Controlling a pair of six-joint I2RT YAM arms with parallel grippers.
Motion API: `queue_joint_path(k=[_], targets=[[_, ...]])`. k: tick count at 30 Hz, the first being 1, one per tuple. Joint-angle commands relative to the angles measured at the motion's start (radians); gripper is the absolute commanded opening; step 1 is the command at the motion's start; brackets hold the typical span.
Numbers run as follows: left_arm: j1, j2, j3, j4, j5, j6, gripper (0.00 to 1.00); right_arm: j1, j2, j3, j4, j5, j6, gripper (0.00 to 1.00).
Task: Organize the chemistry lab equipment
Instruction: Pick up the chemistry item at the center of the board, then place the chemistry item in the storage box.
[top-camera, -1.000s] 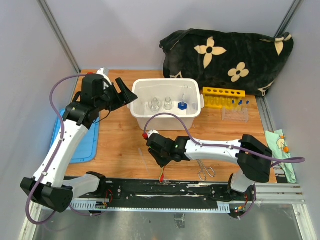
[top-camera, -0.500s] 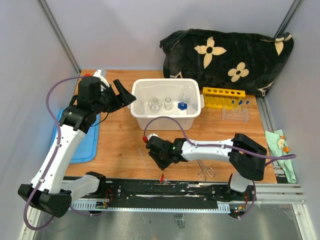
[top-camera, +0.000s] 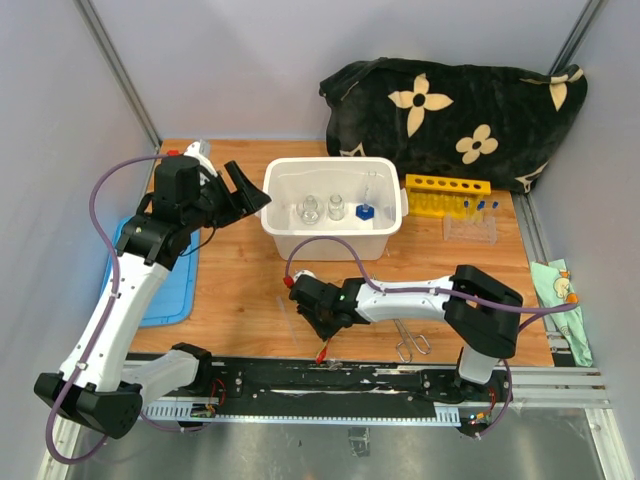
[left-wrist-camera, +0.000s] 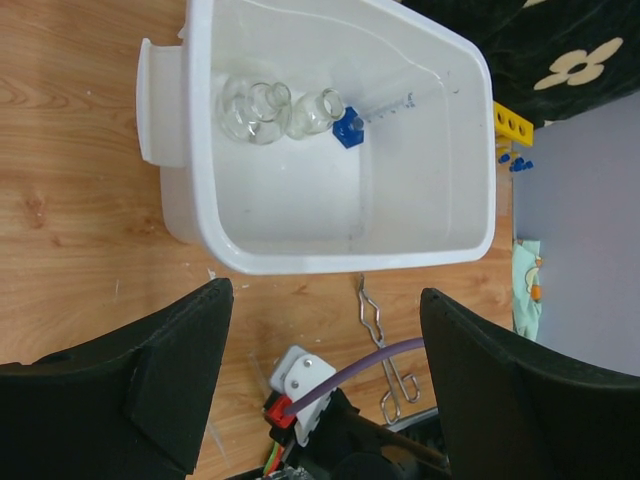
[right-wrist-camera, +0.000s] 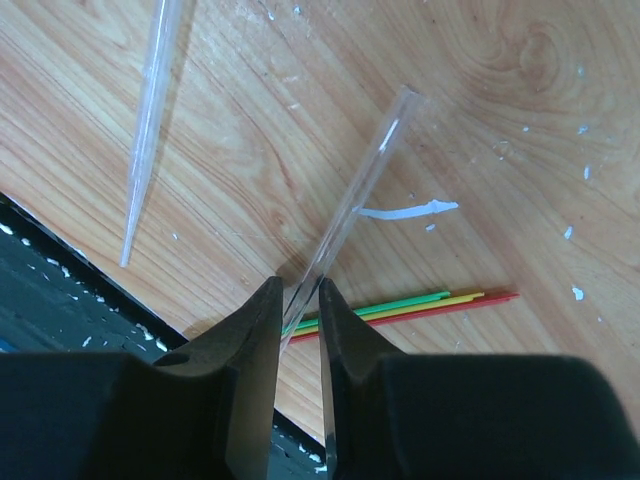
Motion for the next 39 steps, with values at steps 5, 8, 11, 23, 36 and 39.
queue_joint_path(k=[5,8,11,23,36,39], targets=[[0.005,-0.024,-0.017,-0.012,-0.018,0.019,0.80,0.014,0.051,0.047,-0.032,-0.004,-0.023,0.17],[0.005,-0.022,-0.019,-0.012,-0.020,0.016,0.80,0.014,0.045,0.083,-0.068,0.004,-0.046,0.12],[0.005,-0.017,-0.017,-0.012,-0.026,0.016,0.80,0.012,0.023,0.143,-0.130,0.019,-0.074,0.07],[0.005,-0.015,0.029,0.005,-0.123,-0.040,0.81,-0.033,-0.190,0.493,-0.477,0.105,-0.217,0.01],[0.008,0.166,0.148,0.092,-0.100,-0.078,0.82,-0.326,-0.158,0.909,-0.557,0.134,-0.552,0.00],[0.013,0.192,0.158,0.110,-0.095,-0.077,0.82,-0.393,-0.050,1.016,-0.551,0.084,-0.687,0.00]])
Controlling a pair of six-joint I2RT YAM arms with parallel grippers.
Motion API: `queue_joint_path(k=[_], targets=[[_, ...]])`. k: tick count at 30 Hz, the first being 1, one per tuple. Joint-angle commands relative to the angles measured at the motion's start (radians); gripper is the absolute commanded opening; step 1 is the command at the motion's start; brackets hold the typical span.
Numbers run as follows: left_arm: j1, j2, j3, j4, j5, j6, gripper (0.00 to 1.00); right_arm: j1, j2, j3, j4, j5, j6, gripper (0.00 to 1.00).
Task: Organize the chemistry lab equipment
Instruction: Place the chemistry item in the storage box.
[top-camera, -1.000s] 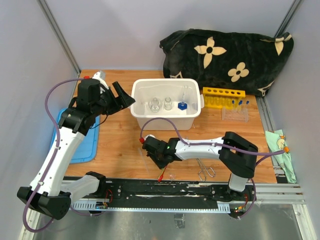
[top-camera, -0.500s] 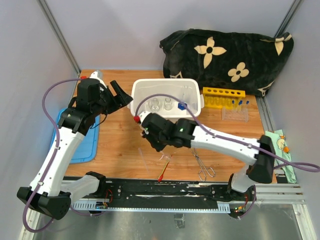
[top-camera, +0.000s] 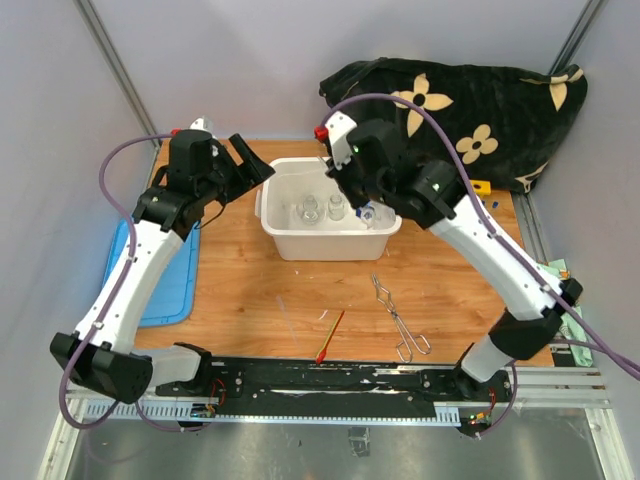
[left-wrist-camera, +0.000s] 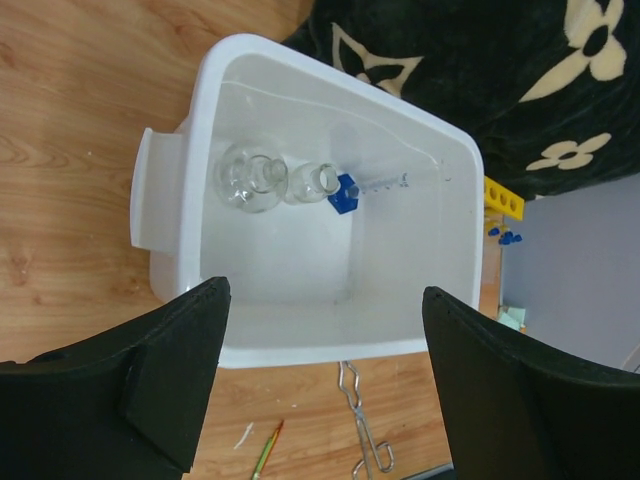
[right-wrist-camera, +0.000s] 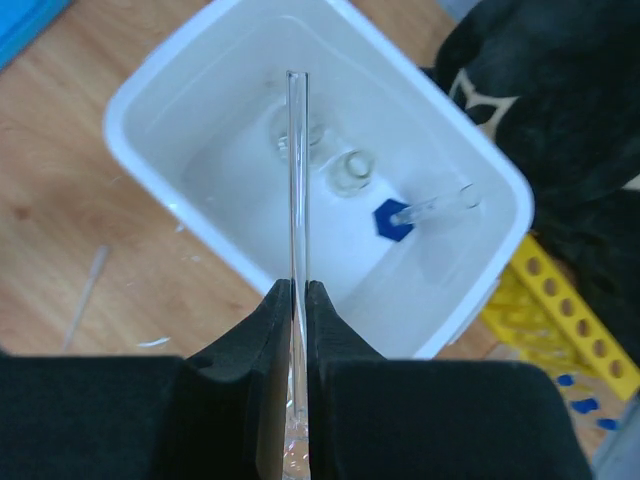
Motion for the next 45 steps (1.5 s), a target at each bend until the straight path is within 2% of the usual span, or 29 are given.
queue_joint_path(k=[1,3,6,10,12,16,26,30,45], targets=[[0.016,0.036,0.033,0.040,0.009,-0.002,0.82,-0.092,0.157,0.130,-0.019,-0.073,-0.269,0.00],[0.028,0.043,0.042,0.042,0.005,0.005,0.82,-0.119,0.223,0.174,-0.009,-0.111,-0.348,0.00],[0.061,0.052,0.056,0.033,0.009,0.017,0.82,-0.171,0.262,0.140,0.064,-0.231,-0.399,0.01],[0.106,0.058,0.058,0.021,0.021,0.030,0.82,-0.184,0.248,-0.064,0.230,-0.324,-0.598,0.01],[0.125,0.063,0.060,0.010,0.021,0.039,0.82,-0.197,0.254,-0.113,0.274,-0.363,-0.657,0.00],[0.156,0.079,0.067,-0.001,0.020,0.055,0.82,-0.265,0.293,-0.128,0.275,-0.511,-0.658,0.01],[0.175,0.140,0.068,0.003,0.048,0.056,0.82,-0.285,0.360,-0.172,0.261,-0.676,-0.640,0.01],[0.178,0.150,0.071,0.004,0.050,0.060,0.82,-0.279,0.390,-0.168,0.239,-0.693,-0.638,0.01],[0.186,0.120,0.039,0.019,0.073,0.048,0.82,-0.270,0.479,-0.234,0.256,-0.600,-0.620,0.01]])
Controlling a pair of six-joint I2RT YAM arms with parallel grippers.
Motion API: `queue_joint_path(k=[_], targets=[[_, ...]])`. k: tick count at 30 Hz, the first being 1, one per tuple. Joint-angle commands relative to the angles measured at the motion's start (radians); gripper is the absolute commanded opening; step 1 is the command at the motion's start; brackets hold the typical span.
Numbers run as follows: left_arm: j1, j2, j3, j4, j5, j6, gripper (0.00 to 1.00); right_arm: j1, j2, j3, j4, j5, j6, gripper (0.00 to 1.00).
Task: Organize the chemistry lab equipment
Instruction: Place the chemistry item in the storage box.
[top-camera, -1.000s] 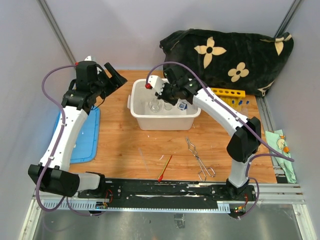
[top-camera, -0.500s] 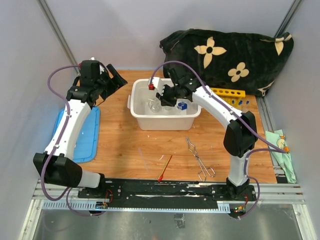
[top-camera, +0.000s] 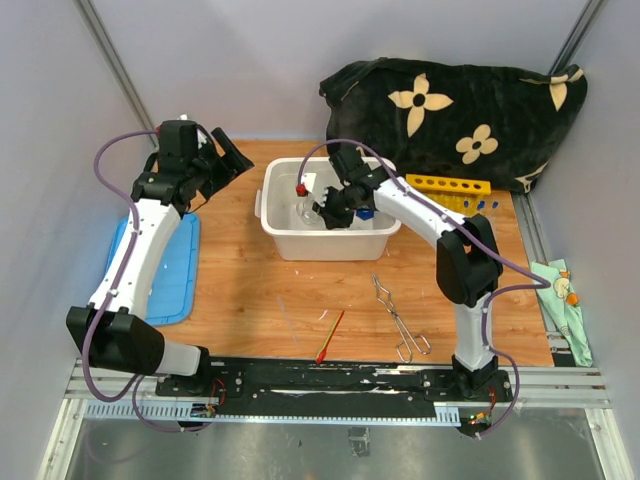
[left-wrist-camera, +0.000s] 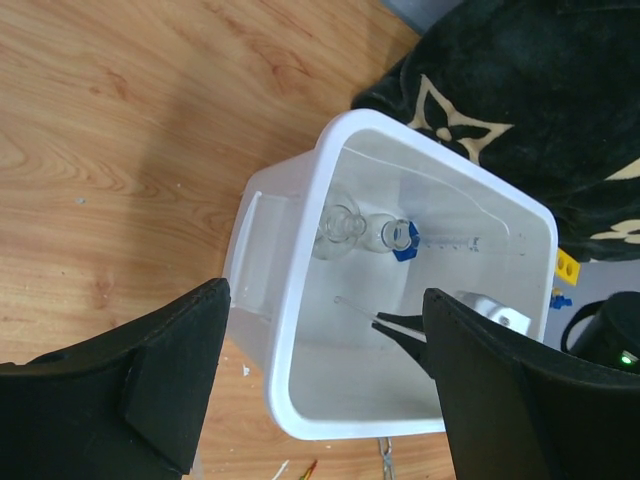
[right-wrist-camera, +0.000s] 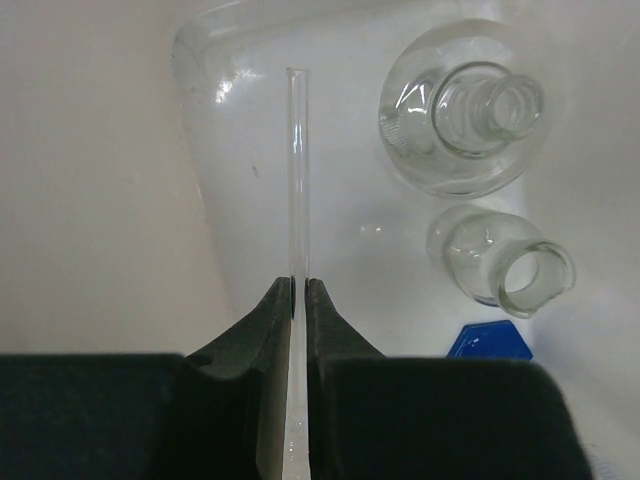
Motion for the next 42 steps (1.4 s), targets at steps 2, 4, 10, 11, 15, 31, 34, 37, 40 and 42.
queue_joint_path(k=[2,4,10,11,15,31,34,37,40,42], targets=[[0.010,-0.039,-0.010,0.030,0.040,0.000,0.82,0.010,0.055,-0.007,-0.001,0.034,0.016,0.01],[0.010,-0.043,-0.021,0.032,0.045,-0.002,0.82,0.010,0.070,-0.001,-0.001,0.042,0.024,0.01],[0.010,-0.049,-0.021,0.022,0.039,0.016,0.82,0.010,0.105,0.022,0.002,0.072,0.035,0.01],[0.010,-0.050,-0.019,0.019,0.034,0.020,0.82,0.010,0.109,0.025,0.002,0.076,0.036,0.01],[0.010,-0.053,-0.014,0.010,0.022,0.030,0.82,0.010,0.124,0.032,0.004,0.085,0.041,0.01],[0.010,-0.065,-0.016,-0.002,0.013,0.039,0.82,0.010,0.170,0.037,0.016,0.089,0.061,0.01],[0.010,-0.064,-0.016,-0.003,0.012,0.041,0.82,0.010,0.176,0.039,0.019,0.086,0.067,0.02],[0.010,-0.065,-0.014,-0.003,0.012,0.042,0.82,0.010,0.184,0.038,0.021,0.086,0.069,0.02],[0.010,-0.065,-0.013,-0.007,0.011,0.044,0.82,0.010,0.194,0.037,0.026,0.083,0.075,0.02],[0.010,-0.065,-0.012,-0.009,0.008,0.047,0.82,0.010,0.199,0.038,0.029,0.080,0.078,0.02]])
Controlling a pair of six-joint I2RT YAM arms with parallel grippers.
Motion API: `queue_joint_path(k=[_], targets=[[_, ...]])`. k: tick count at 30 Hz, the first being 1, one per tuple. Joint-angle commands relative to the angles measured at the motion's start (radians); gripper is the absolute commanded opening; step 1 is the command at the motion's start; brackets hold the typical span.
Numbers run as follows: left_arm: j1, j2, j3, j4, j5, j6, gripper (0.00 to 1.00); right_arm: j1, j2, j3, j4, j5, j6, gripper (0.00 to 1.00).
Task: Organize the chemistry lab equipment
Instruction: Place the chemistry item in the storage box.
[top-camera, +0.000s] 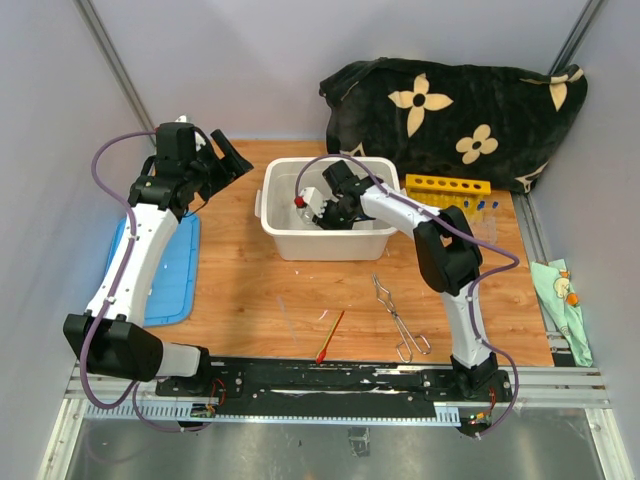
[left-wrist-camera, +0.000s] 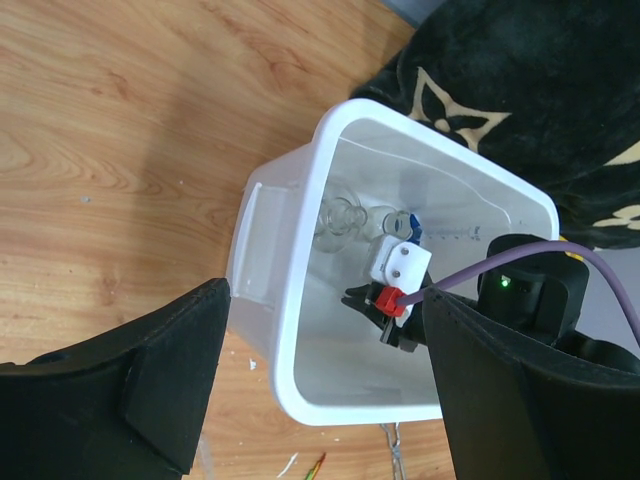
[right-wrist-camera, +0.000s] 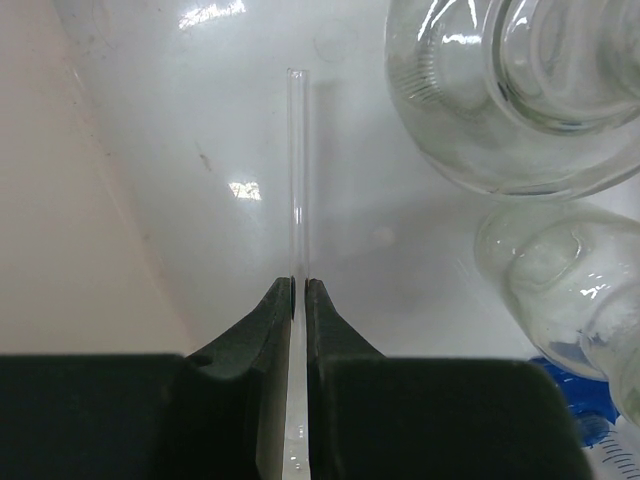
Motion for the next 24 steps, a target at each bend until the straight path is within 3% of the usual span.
queue_joint_path(k=[1,15,24], targets=[[0.009,-0.030,0.007,-0.008,-0.012,0.022,0.82,0.010,0.025,0.031,0.011,-0.004,0.023,0.02],[0.009,-0.030,0.007,-0.011,-0.015,0.027,0.82,0.009,0.036,0.037,0.013,-0.003,0.033,0.06],[0.009,-0.030,0.004,-0.011,-0.007,0.025,0.82,0.002,0.013,0.031,0.015,0.013,0.037,0.19]])
